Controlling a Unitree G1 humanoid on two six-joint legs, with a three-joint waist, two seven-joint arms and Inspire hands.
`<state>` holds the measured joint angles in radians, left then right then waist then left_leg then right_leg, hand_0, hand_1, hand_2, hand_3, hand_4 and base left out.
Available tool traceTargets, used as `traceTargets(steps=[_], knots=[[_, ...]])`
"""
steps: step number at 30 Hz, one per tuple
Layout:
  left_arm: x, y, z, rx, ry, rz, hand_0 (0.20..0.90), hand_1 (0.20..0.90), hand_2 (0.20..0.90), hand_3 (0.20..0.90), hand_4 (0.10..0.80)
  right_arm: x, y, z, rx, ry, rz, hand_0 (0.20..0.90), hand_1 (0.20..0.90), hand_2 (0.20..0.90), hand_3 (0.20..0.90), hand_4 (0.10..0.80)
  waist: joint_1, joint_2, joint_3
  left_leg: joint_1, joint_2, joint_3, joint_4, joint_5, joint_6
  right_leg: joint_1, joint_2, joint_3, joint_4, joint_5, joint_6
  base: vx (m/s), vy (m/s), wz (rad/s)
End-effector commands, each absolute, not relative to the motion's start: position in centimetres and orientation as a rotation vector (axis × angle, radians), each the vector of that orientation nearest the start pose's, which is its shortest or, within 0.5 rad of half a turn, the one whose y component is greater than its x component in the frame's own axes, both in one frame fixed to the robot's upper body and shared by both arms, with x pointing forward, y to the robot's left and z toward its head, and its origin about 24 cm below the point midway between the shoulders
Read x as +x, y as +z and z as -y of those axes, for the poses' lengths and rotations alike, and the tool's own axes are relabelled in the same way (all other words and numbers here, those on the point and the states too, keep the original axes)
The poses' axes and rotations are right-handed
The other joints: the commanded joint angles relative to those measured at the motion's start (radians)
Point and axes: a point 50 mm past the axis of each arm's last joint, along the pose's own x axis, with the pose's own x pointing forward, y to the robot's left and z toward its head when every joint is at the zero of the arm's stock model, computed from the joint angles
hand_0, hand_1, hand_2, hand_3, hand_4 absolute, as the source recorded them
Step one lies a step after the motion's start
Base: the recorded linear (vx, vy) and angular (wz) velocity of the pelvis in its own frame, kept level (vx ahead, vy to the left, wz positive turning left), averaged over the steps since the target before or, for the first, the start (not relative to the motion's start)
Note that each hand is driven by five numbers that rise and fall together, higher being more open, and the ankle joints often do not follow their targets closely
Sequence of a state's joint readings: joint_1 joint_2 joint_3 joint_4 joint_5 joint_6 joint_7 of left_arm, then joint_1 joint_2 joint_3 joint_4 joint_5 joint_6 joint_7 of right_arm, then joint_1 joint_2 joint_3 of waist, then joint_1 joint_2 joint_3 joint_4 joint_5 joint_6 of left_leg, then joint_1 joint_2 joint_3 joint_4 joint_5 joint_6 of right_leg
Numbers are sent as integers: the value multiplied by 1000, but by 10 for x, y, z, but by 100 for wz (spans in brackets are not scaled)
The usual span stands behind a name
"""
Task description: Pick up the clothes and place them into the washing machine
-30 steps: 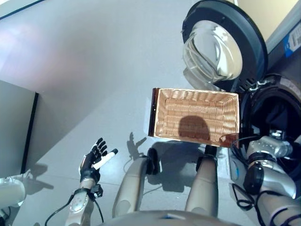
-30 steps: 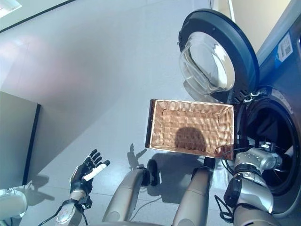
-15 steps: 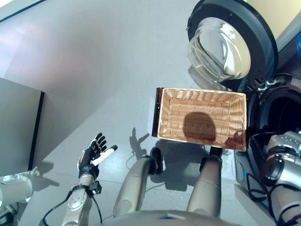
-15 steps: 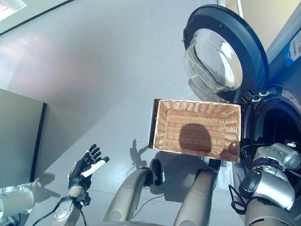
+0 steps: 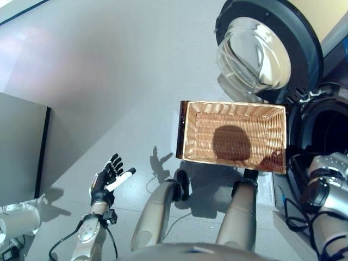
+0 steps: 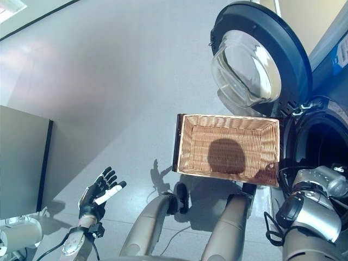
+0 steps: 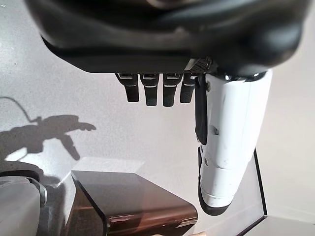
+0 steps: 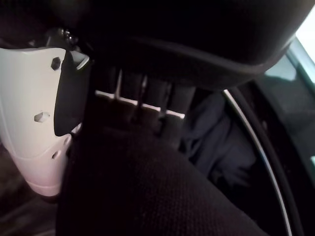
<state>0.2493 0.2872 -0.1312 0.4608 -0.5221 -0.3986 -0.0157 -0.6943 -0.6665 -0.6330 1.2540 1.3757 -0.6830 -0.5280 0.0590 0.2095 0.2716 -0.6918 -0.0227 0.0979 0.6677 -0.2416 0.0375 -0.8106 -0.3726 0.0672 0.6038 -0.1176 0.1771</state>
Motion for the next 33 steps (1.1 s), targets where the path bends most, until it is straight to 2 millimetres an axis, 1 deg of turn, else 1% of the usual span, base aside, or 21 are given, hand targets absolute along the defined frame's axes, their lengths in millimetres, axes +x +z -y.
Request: traceTargets(steps=[1,5,10,12,14,17,19,20,24,26,28,30,31,32,33], knots=[[154,-45,-257,-107,260,-203,900,900,900,900,800,207,88,447,1088,-1721,672,900,900,900,900,800,-18,0,-61,-13,50,-52,-63,67,-90,35,6,35,44,36,-31,0,0,0],[152,-45,-258,-112,267,-204,900,900,900,900,800,214,88,442,1109,-1678,690,900,900,900,900,800,-19,-3,-57,-11,53,-50,-57,68,-90,35,11,39,46,38,-32,0,0,0],[152,-46,-260,-113,264,-208,900,900,900,900,800,215,86,440,1118,-1679,686,900,900,900,900,800,-19,-10,-59,-4,56,-51,-59,69,-91,51,12,31,37,41,-29,0,0,0],[151,-47,-257,-120,253,-213,900,900,900,900,800,222,78,431,1118,-1647,650,900,900,900,900,800,-15,-16,-54,4,58,-53,-62,73,-91,65,14,25,29,45,-28,0,0,0],[150,-47,-257,-122,253,-215,900,900,900,900,800,226,76,427,1121,-1626,636,900,900,900,900,800,-15,-20,-52,9,58,-54,-64,72,-91,71,15,24,24,48,-27,0,0,0],[152,-48,-256,-140,253,-210,900,900,900,900,800,235,61,411,1143,-1563,610,900,900,900,900,800,-19,-35,-48,32,58,-54,-88,80,-91,103,14,13,-6,58,-24,0,0,0],[152,-48,-256,-141,256,-211,900,900,900,900,800,236,57,407,1143,-1545,603,900,900,900,900,800,-22,-41,-47,44,57,-54,-102,85,-92,118,15,12,-21,63,-23,0,0,0],[152,-49,-256,-146,259,-211,900,900,900,900,800,240,51,400,1138,-1511,575,900,900,900,900,800,-20,-51,-52,57,55,-53,-115,89,-94,135,16,5,-40,69,-21,25,-18,-4],[152,-50,-257,-151,273,-211,900,900,900,900,800,245,37,387,1091,-1428,493,900,900,900,900,800,-21,-72,-54,102,55,-53,-161,106,-98,195,13,-11,-98,89,-15,22,-21,-7],[153,-50,-258,-152,278,-208,900,900,900,900,800,245,33,385,1071,-1407,472,900,900,900,900,800,-22,-79,-53,115,53,-53,-181,123,-98,214,11,-18,-123,108,-13,0,0,0],[156,-49,-258,-158,281,-194,900,900,900,900,800,241,21,380,1047,-1407,414,900,900,900,900,800,-21,-93,-54,139,49,-58,-206,133,-102,252,9,-30,-165,120,-10,30,-51,1],[155,-50,-259,-156,284,-197,900,900,900,900,800,239,17,379,1035,-1418,392,900,900,900,900,800,-24,-97,-49,154,47,-61,-219,140,-103,273,7,-37,-184,128,-10,27,-41,0],[156,-50,-258,-156,282,-200,900,900,900,900,800,233,6,376,1011,-1432,331,900,900,900,900,800,-22,-106,-55,172,47,-62,-241,146,-105,294,5,-46,-214,136,-7,59,-53,-2],[155,-51,-258,-155,281,-203,900,900,900,900,800,232,2,374,999,-1433,304,900,900,900,900,800,-22,-110,-57,188,47,-64,-255,144,-107,315,4,-56,-230,136,-4,32,-52,0],[155,-51,-258,-155,282,-202,900,900,900,900,800,232,2,374,1000,-1432,303,900,900,900,900,800,-24,-110,-55,190,46,-65,-264,158,-106,319,3,-58,-241,150,-5,43,-52,3]])
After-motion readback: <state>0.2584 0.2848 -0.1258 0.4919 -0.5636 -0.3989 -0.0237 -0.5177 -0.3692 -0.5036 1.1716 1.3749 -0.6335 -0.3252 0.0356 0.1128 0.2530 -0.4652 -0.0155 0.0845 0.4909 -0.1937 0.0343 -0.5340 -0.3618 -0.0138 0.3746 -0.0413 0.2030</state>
